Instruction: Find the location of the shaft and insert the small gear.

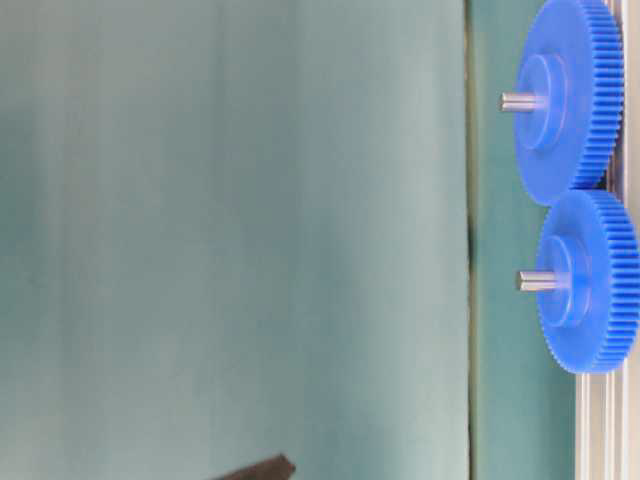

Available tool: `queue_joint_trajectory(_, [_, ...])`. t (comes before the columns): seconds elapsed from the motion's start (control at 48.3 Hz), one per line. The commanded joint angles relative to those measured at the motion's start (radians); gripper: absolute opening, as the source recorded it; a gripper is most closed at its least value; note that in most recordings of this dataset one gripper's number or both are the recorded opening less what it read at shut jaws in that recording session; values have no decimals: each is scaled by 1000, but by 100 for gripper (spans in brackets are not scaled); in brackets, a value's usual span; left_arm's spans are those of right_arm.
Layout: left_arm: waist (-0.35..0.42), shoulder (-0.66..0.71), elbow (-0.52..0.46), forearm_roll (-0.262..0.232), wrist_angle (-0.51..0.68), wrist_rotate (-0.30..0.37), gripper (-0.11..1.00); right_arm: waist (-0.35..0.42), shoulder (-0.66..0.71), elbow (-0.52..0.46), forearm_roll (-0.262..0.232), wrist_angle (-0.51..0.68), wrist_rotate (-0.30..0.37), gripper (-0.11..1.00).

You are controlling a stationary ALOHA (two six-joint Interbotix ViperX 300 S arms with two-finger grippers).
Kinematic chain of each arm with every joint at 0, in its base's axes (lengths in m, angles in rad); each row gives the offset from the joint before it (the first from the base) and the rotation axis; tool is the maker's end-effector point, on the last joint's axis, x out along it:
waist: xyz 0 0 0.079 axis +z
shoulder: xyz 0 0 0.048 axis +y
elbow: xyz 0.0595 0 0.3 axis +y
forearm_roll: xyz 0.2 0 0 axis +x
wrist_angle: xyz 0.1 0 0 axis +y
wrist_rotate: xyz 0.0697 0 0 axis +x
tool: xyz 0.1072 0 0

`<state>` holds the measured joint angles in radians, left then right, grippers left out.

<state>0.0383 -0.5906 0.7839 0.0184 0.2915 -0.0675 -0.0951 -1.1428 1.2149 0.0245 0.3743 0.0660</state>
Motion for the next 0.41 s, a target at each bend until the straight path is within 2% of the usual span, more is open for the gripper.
queue_joint_trajectory(0.0, [-14, -31, 6, 2, -34, 0, 81, -3, 6, -9, -2, -9, 9, 1])
queue_joint_trajectory(0.394, [-14, -54, 38, 2, -44, -3, 81, -3, 0, -9, -2, -9, 9, 1])
